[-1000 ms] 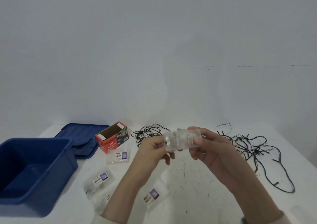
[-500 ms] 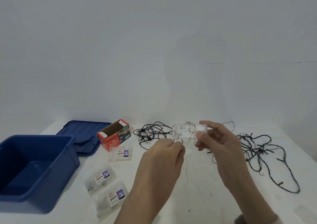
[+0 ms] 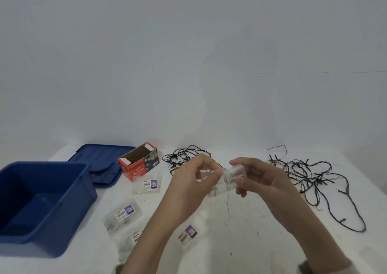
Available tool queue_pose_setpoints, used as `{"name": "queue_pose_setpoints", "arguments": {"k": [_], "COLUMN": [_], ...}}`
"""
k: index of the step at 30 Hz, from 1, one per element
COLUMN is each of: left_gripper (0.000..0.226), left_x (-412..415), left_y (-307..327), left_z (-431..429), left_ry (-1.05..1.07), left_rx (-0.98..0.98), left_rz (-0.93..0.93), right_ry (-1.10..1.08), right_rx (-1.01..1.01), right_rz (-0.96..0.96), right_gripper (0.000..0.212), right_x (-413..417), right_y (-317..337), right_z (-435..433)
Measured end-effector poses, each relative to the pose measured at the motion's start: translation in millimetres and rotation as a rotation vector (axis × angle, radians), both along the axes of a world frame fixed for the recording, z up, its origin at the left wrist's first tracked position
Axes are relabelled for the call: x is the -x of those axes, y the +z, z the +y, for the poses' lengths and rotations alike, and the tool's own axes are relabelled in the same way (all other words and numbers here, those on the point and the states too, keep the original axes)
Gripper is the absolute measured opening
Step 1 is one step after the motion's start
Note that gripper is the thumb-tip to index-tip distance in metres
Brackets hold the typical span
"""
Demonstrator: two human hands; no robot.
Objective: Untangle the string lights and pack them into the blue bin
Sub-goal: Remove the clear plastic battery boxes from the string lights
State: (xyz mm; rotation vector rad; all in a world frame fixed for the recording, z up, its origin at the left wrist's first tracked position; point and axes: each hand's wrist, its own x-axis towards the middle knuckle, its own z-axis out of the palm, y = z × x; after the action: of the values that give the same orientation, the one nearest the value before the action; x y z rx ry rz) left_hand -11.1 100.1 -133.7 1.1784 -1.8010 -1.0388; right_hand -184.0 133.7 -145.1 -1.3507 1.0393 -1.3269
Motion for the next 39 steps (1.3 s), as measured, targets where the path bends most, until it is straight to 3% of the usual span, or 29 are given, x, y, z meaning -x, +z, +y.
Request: {"name": "queue_pose_setpoints", "arguments": {"k": [3, 6, 10, 17, 24, 26, 28, 32, 34, 37, 39], "left_gripper": [0.015, 0.026, 0.023, 0.036, 0.031, 0.034, 0.035, 0.024, 0.034, 0.066, 0.082], "left_x": [-5, -8, -10, -18, -24, -27, -30, -32, -32, -31, -26], "left_y": [-2, -5, -4, 0, -4, -15, -28, -61, -78, -109, -126], "left_z": [0, 0, -1, -6, -21, -24, -26, -28, -25, -15, -10], "left_ry": [-0.071, -0.068, -0.075, -0.12, -0.153, -0.139, -0.101, 0.03, 0.115, -0.038, -0.111], "left_rx": [-0.245, -0.208, -0.176, -0.2, -0.225, -0.286, -0.373, -0.508, -0.44, -0.35, -0.265], "left_rz": [0.248, 0.177, 0.148, 0.143, -0.025, -0.038, -0.019, 0.196, 0.02, -0.619, -0.929], "right_ry": [0.063, 0.127, 0.097, 0.081, 0.105, 0.117, 0.122, 0.0, -0.086, -0.163, -0.192], "right_rx": [0.001, 0.009, 0.1, 0.265, 0.165, 0.131, 0.073, -0.07, -0.151, -0.239, -0.27], "right_rz": [0.01, 0.19, 0.568, 0.735, 0.772, 0.728, 0.632, 0.428, 0.302, 0.166, 0.103], "right_gripper": [0.028, 0.04, 0.053, 0.037, 0.037, 0.027, 0.022, 0.016, 0.019, 0.024, 0.025], "right_x": [1, 2, 1, -2, -11, -17, -21, -17, -10, -4, -2], "right_y": [-7, -10, -7, -3, -18, -28, -38, -62, -71, -80, -84], "right_z": [1, -1, -5, -16, -26, -27, -27, -29, -29, -29, -30]}}
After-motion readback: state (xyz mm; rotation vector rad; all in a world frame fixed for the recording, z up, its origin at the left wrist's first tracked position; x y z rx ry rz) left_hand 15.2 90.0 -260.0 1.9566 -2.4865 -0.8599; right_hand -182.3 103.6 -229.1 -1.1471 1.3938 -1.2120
